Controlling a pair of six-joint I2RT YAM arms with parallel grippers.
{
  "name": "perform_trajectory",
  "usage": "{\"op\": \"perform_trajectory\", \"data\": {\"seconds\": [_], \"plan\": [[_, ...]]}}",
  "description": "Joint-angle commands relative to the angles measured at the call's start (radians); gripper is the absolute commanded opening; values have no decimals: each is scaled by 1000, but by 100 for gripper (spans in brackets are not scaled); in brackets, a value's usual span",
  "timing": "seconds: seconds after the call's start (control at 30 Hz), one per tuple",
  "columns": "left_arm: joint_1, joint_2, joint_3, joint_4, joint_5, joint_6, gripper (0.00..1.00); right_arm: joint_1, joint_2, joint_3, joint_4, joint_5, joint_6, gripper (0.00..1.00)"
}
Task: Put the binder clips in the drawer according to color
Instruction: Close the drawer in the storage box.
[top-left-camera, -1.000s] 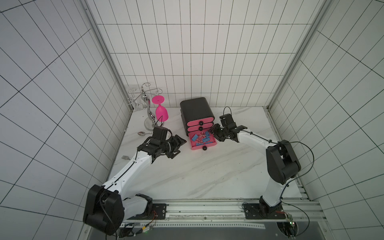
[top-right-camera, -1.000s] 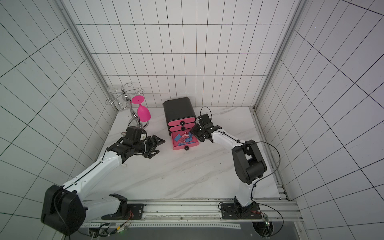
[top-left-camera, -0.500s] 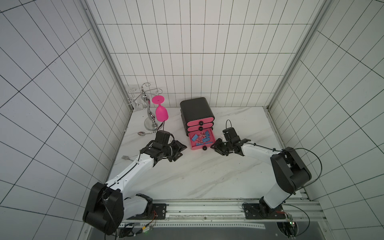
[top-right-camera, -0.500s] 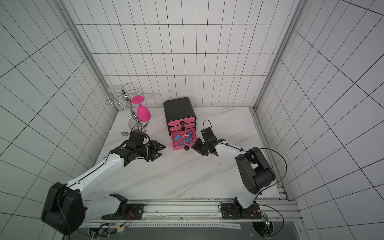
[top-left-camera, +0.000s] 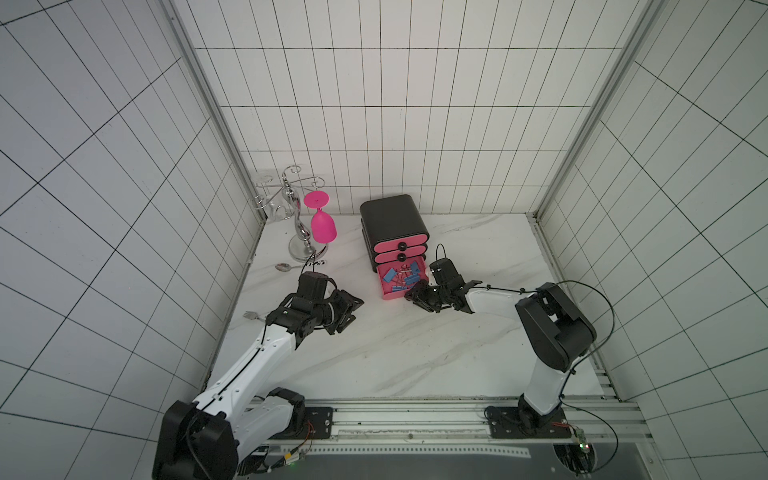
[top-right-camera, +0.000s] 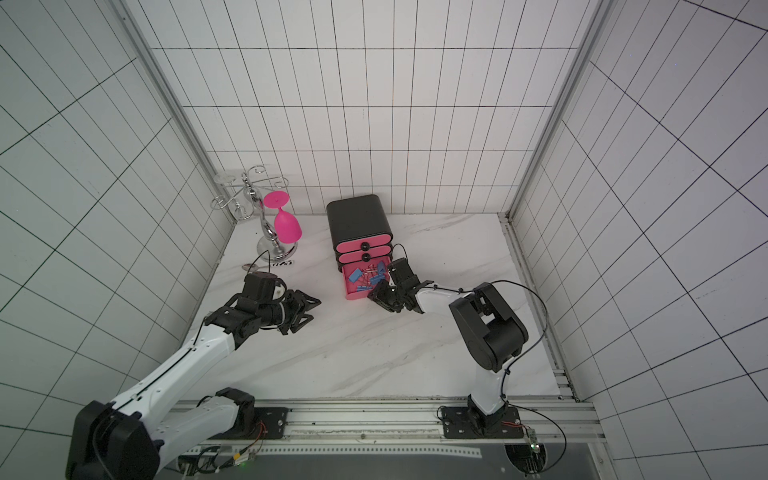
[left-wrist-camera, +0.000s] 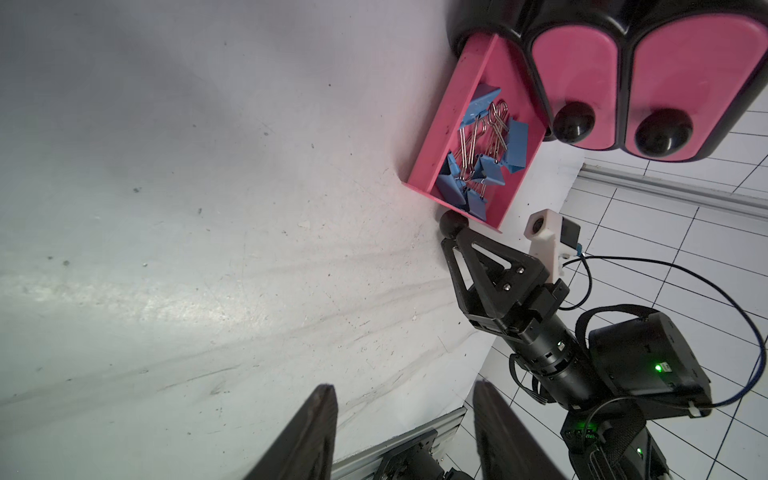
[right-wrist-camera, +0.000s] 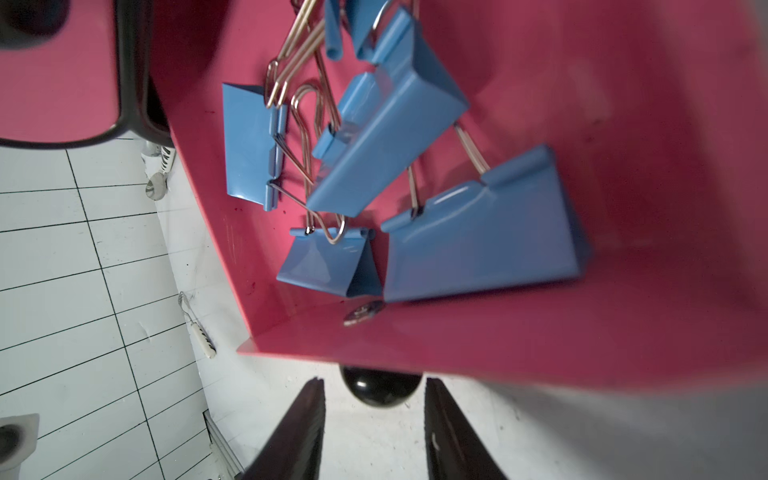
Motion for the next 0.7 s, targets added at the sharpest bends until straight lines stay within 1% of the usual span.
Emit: {"op": "perform_trajectory", "data": {"seconds": [0.0,0.2,0.3,0.5,0.67], "plan": [[21,-20,-8,-35,15,34,56,4,36,28,32,19,14,42],[45,-30,3,-77,35,64,57,3,72,31,84,39,31,42],[55,-36,8,-101,41,81,57,3,77,30,106,52,38,39],[72,-52,17,-133,49,103,57,1,50,31,131,75,43,32],[81,-65,24,-146,54,108,57,-16,31,57,116,88,41,31]]}}
